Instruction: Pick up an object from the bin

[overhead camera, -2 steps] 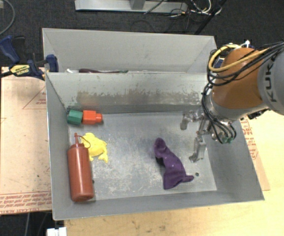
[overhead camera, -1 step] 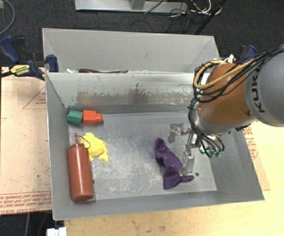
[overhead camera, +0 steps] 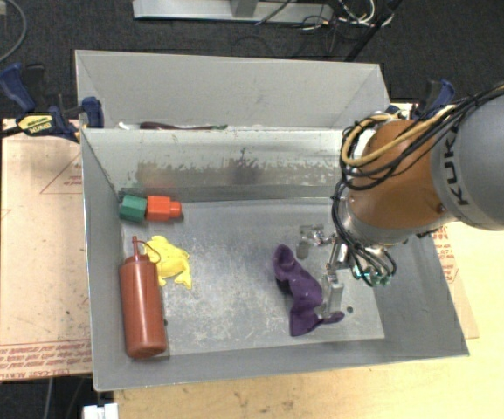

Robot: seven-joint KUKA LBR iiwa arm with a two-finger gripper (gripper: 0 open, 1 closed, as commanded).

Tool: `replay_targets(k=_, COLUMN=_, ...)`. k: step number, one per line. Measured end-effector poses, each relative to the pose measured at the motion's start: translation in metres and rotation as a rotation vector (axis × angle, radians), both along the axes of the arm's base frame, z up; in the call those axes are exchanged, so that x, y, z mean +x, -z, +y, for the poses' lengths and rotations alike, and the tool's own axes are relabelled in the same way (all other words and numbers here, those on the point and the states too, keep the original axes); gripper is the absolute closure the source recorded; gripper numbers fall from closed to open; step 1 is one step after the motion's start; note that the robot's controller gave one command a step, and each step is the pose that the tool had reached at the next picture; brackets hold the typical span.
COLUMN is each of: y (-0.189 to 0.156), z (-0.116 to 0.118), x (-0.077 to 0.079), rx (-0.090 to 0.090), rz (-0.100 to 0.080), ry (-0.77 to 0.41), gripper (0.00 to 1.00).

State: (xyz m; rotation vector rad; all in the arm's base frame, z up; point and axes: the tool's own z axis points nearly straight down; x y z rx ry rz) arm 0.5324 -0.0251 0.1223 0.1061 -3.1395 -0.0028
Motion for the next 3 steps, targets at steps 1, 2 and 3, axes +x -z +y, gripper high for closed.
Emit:
replay_targets(k=1, y=0.052, z=0.011, x=-0.028, rx=0.002, rz=0.001, ry=-0.193, gripper=1.0)
replay_targets(k=2, y=0.052, z=0.011, x=-0.028, rx=0.002, rz=0.001, ry=-0.193, gripper=1.0)
replay_targets(k=3, y=-0.084, z=0.016, x=-0.015, rx=0.003, rz=-0.003, ry=-0.222, gripper=1.0)
